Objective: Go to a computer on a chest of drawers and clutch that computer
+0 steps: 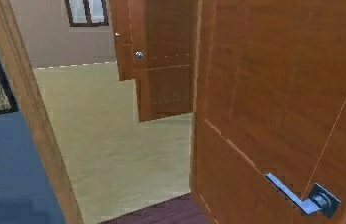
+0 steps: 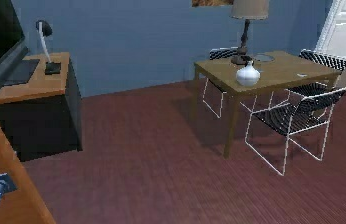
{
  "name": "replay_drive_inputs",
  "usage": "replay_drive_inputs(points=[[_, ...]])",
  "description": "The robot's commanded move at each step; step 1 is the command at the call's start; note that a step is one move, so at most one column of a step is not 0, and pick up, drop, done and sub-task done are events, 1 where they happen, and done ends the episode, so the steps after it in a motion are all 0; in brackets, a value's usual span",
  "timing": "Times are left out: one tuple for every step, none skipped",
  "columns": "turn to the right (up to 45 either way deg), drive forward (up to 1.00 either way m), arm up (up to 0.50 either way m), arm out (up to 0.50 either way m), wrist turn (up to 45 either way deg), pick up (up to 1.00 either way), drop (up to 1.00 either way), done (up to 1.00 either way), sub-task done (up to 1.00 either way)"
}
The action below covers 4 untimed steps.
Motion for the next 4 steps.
replay_drive_inputs(points=[[-9.0,0.0,0.0,0.0,0.0,0.0,0.0,0.0,0.0],[0.0,0.15,0.0,0.0,0.0,0.0,0.0,0.0,0.0],[-9.0,0.0,0.0,0.0,0.0,0.0,0.0,0.0,0.0],[0.0,1.0,0.0,0.0,0.0,0.0,0.0,0.0,0.0]])
